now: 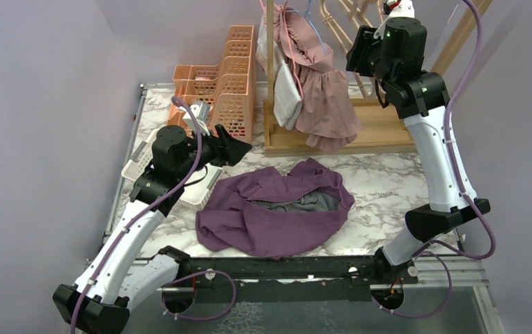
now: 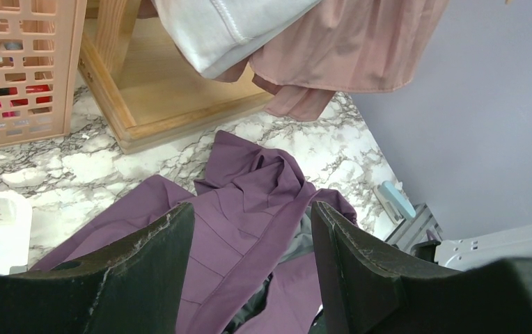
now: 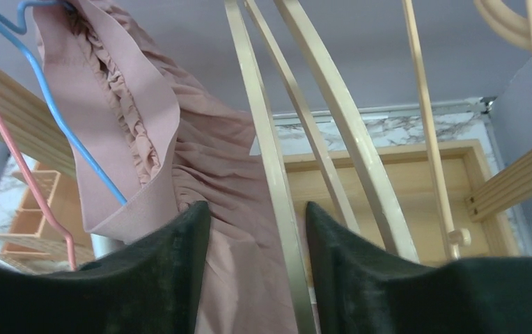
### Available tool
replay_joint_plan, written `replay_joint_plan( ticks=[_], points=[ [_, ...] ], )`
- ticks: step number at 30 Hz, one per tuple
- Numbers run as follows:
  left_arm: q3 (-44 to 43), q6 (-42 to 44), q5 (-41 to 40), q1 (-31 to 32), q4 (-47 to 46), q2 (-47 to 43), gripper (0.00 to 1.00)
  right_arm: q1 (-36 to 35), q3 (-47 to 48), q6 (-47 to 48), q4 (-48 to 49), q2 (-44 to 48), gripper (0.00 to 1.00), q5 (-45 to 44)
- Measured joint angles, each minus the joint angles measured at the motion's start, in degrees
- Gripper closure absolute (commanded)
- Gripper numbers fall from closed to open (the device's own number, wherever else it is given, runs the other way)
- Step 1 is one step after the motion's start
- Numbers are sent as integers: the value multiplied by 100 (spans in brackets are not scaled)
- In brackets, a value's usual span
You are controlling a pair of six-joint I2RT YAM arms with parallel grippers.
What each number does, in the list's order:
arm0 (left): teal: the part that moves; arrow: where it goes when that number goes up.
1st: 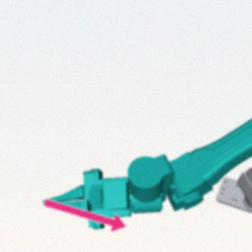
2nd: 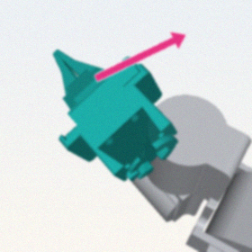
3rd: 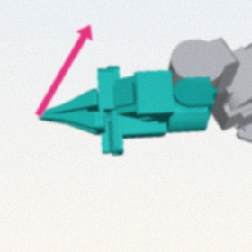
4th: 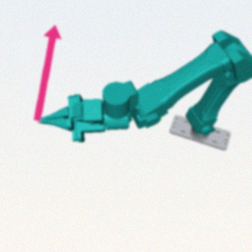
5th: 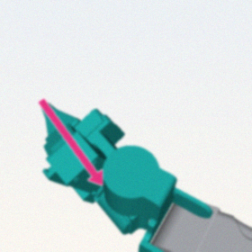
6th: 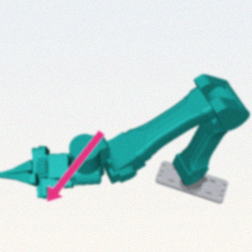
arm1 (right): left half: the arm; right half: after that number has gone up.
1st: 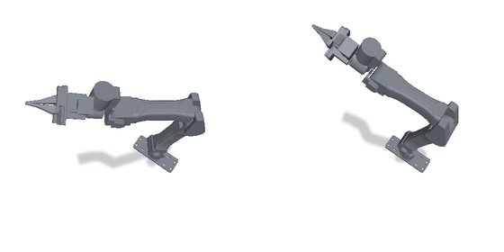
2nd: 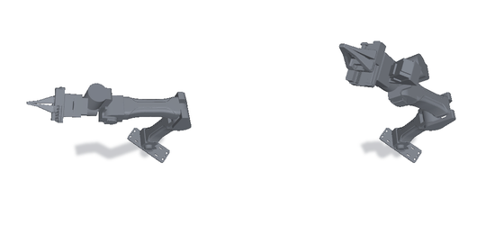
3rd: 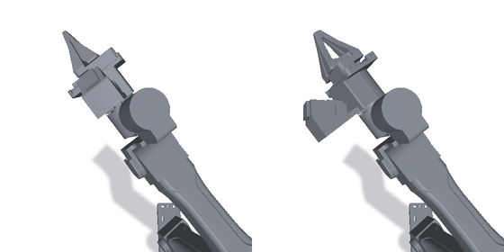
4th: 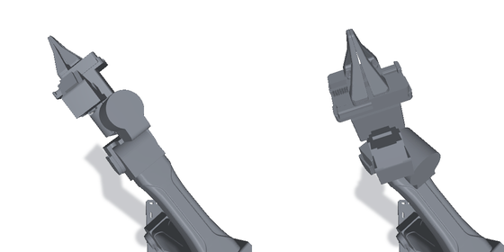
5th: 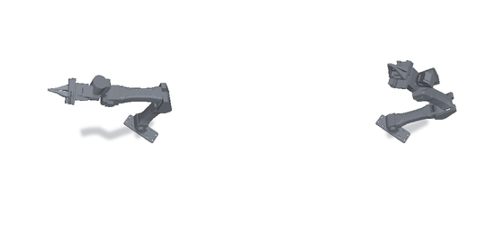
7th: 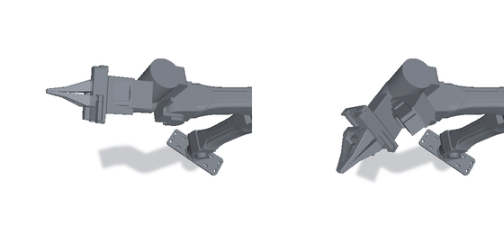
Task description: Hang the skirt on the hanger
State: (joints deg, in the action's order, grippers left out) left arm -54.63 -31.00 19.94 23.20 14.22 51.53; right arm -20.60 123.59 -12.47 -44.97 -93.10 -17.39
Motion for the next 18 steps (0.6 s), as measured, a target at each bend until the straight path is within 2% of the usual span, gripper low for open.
replay_joint_plan(
  ticks=[4,7,18],
  points=[
    [0,0,0,0,0,0,35,7,0,142,35,-2,81,153],
    [0,2,0,0,0,-2,35,9,0,308,85,-2,97,354],
    [-7,66,0,0,4,-9,35,9,-280,979,713,168,99,487]
  ],
)
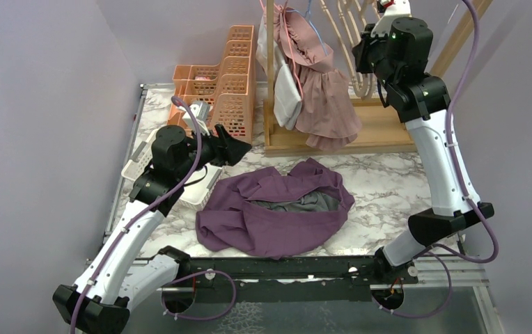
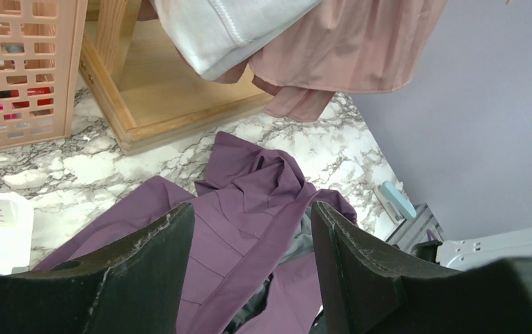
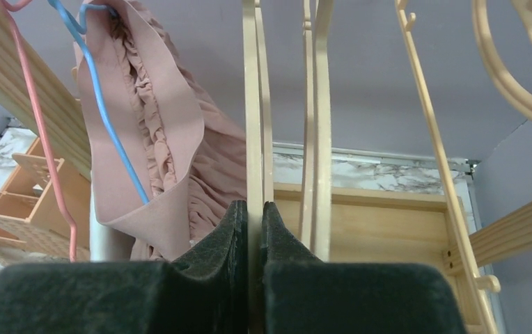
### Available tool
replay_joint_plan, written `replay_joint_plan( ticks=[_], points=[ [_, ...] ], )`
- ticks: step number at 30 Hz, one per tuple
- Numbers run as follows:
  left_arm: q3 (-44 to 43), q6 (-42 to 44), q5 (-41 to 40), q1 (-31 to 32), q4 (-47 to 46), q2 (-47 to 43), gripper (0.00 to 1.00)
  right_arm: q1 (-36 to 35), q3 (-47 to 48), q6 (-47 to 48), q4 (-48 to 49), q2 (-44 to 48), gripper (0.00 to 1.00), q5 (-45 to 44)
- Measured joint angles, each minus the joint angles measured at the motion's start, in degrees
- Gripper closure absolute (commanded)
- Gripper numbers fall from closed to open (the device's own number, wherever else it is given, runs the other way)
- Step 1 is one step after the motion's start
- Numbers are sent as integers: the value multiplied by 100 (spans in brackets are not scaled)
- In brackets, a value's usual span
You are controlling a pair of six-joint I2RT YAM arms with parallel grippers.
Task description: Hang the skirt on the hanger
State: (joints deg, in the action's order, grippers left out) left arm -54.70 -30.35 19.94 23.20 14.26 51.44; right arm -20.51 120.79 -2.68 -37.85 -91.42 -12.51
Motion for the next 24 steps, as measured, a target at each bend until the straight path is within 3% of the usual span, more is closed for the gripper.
replay_joint_plan(
  ticks=[5,10,11,13,14,24],
  points=[
    [-103,79,-2,0,13,2,33,0,-411,127,118,343,99,7],
    [-260,199,-2,0,20,13,27,0,-1305,125,350,1255,99,92],
    [-319,243,-2,0,20,31,24,0,-1532,120,369,1534,99,131],
    [-415,332,-4,0,46,61,4,0,-1843,109,352,2009,99,177],
    [-505,415,-2,0,74,98,1,0,-1980,103,348,2249,99,208],
    [-1578,1019,-13,0,129,254,1,2,-3405,245,184,4830,99,1379]
  ],
)
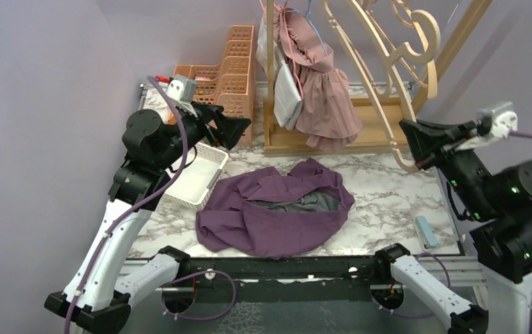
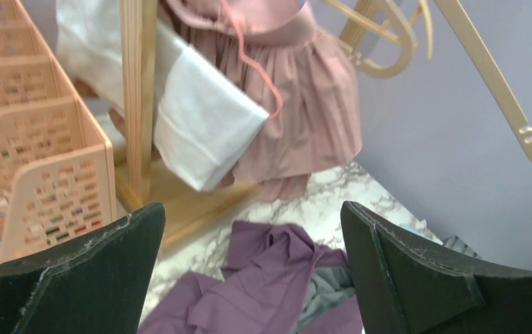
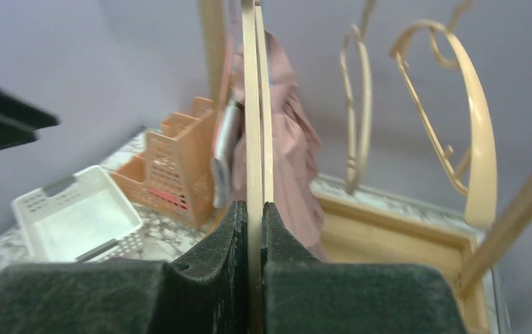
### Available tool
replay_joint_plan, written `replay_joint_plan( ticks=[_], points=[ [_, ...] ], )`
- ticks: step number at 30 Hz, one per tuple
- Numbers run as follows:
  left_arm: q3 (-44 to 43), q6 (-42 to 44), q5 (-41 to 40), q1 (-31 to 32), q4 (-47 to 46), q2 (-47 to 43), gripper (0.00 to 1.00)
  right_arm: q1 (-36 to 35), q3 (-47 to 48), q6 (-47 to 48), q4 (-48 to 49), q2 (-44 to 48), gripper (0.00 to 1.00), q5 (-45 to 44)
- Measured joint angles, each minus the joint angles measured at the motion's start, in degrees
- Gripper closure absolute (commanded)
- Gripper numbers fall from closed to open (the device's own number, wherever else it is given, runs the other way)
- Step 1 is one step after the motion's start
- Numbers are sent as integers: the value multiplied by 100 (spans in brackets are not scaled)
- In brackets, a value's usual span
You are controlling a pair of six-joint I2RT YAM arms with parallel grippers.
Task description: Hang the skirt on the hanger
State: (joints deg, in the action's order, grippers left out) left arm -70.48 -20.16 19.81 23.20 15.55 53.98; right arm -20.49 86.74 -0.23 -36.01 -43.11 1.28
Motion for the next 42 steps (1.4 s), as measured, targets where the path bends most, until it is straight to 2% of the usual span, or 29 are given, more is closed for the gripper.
replay_joint_plan(
  ticks=[4,11,17,21,24,28,33,40,42],
  points=[
    [-227,199,11,0,-210,-186,1,0,-13,223,103,356,99,1097],
    [-420,597,15,0,-374,-603,1,-2,-664,752,-177,105,99,3156],
    [-205,866,4,0,-297,-986,2,0,-1473,1220,-444,-205,99,4002],
    [31,1263,188,0,-153,-1008,11,0,-1687,1567,-647,-313,99,4352],
    [273,1851,863,-11,94,-894,20,0,-1692,1838,-737,-361,99,4553],
    [592,2671,1875,-11,553,-778,40,0,-1696,2124,-769,-407,99,4778],
    [710,3370,2542,-15,1036,-745,54,0,-1709,2391,-1003,-448,99,5007],
    [621,4028,3388,-15,1580,-557,55,0,-1727,2634,-1281,-459,99,5204],
    [621,4135,3477,-15,1733,-476,60,0,-1727,2688,-1364,-476,99,5243]
  ],
)
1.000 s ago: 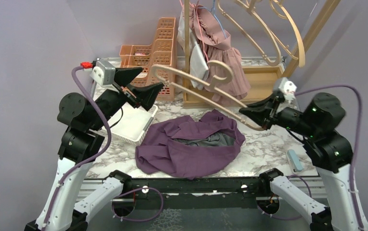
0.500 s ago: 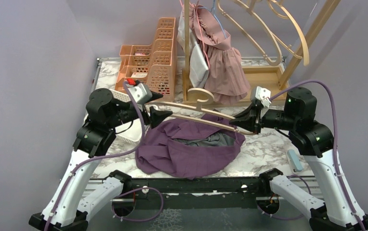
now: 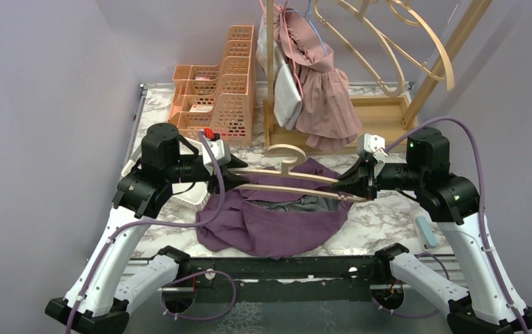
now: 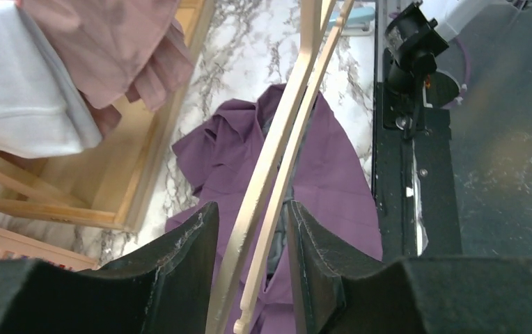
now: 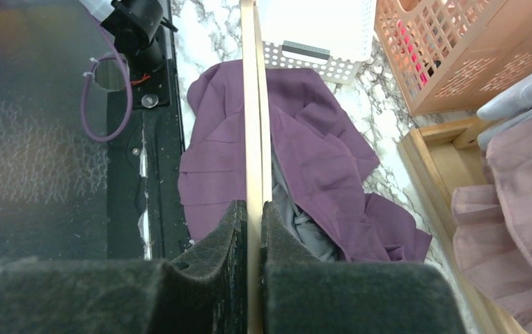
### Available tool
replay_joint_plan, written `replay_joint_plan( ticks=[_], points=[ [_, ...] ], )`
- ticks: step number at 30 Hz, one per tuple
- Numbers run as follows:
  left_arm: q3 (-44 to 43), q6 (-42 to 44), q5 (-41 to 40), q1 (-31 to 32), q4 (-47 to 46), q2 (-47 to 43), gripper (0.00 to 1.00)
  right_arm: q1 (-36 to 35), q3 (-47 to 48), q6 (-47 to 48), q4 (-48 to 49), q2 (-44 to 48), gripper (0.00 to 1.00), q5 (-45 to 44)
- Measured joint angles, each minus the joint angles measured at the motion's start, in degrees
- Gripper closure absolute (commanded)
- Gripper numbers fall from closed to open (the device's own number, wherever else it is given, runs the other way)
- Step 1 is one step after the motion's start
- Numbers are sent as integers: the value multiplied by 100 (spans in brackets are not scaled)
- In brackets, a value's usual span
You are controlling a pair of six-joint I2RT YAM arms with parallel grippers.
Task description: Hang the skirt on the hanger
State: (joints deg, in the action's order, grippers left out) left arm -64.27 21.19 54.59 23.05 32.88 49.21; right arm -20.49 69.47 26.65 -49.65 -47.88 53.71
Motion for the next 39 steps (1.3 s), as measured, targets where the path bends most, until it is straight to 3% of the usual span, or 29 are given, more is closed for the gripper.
replay_joint_plan(
  ticks=[2,4,6,7,10,16,27,33,35,39],
  points=[
    [0,109,31,0,127,79,72,0,2,44,-39,-26,99,44],
    [0,201,52,-4,234,129,98,0,24,83,-85,-66,99,87],
    [4,308,144,-4,350,155,100,0,44,142,-122,-98,99,85],
    [11,369,243,4,428,155,100,33,63,170,-125,-120,93,68],
    [13,487,313,15,535,149,100,57,76,155,-142,-166,58,79],
    [15,612,372,35,575,160,100,57,201,-378,278,-352,46,262],
    [17,592,350,260,501,562,100,-87,-28,-1318,2465,-756,45,660],
    [17,533,413,284,393,688,100,-929,-175,-1349,2938,-1088,45,520],
    [17,498,439,295,358,719,100,-1290,-256,-1322,3056,-1189,53,382],
    [17,457,509,297,339,728,100,-1676,-354,-1263,3250,-1412,84,173]
  ],
)
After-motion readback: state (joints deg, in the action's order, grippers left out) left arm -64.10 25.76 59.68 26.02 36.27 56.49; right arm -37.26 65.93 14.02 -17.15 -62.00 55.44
